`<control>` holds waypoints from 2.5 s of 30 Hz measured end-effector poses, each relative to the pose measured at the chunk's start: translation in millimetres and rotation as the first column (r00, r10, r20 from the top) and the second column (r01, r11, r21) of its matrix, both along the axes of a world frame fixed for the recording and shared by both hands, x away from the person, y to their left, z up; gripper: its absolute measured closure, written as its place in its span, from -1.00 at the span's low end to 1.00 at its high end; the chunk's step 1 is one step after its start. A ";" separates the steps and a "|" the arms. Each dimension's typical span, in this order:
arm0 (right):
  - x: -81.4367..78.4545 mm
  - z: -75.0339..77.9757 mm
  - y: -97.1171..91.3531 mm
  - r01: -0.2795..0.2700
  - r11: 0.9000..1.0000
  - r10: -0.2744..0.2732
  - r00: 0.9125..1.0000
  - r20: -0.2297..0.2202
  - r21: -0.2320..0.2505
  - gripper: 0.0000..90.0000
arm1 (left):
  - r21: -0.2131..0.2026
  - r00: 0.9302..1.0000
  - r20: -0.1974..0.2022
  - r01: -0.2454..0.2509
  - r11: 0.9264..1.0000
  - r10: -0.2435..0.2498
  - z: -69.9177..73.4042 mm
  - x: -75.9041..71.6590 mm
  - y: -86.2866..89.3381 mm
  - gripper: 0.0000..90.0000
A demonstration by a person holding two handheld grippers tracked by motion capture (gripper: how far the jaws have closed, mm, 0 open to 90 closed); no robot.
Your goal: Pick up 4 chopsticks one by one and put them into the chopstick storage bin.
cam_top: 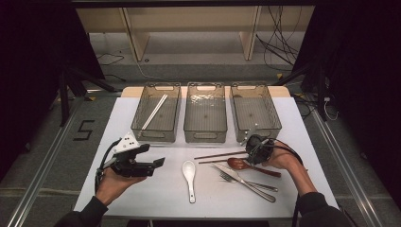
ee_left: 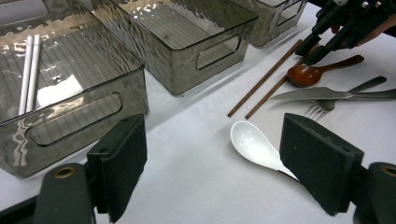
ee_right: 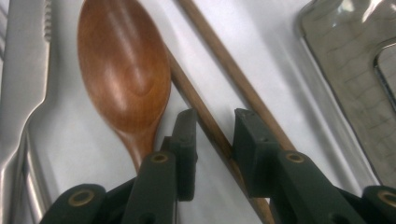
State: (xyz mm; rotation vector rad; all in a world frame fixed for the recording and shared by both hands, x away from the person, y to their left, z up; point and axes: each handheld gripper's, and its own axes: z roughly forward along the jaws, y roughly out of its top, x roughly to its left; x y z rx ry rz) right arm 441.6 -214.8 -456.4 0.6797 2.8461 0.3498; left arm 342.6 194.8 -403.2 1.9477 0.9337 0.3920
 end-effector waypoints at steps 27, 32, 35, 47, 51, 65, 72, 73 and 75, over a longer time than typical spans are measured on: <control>-7.5 1.2 6.5 -0.129 0.986 0.129 0.992 0.002 -0.102 0.85 | 0.001 1.000 -0.005 0.000 1.000 0.000 -1.0 0.8 1.1 -0.49; -8.1 1.3 6.0 -0.156 0.982 0.157 0.988 0.003 -0.111 0.88 | -0.002 1.000 -0.010 -0.003 1.000 0.003 -1.4 1.2 1.2 -0.49; -8.4 1.3 6.1 -0.164 0.980 0.166 0.986 0.005 -0.115 0.89 | -0.002 1.000 -0.008 -0.002 1.000 0.002 -1.5 1.4 1.4 -0.49; -10.1 7.4 1.3 -0.151 0.984 0.155 0.987 0.033 -0.092 0.90 | -0.005 1.000 -0.012 -0.009 1.000 0.009 -2.2 2.6 2.9 -0.49; -12.8 12.2 0.8 -0.155 0.985 0.158 0.986 0.052 -0.070 0.90 | -0.007 1.000 -0.015 -0.012 1.000 0.012 -2.4 2.7 3.1 -0.49; -24.9 39.0 7.4 -0.148 0.984 0.134 0.983 0.129 0.101 0.89 | -0.020 1.000 -0.013 -0.012 1.000 0.012 -2.1 3.1 3.7 -0.53; -33.1 53.9 23.7 -0.139 0.961 0.095 0.978 0.184 0.237 0.89 | -0.056 1.000 -0.013 -0.013 0.998 0.012 -1.6 3.5 2.7 -0.60; -34.2 55.0 26.2 -0.135 0.959 0.090 0.979 0.184 0.250 0.89 | -0.061 1.000 -0.013 -0.014 0.998 0.013 -1.6 3.7 2.2 -0.61; -36.2 57.0 30.7 -0.135 0.954 0.085 0.978 0.192 0.266 0.89 | -0.075 1.000 -0.012 -0.014 0.997 0.013 -1.4 4.7 0.9 -0.63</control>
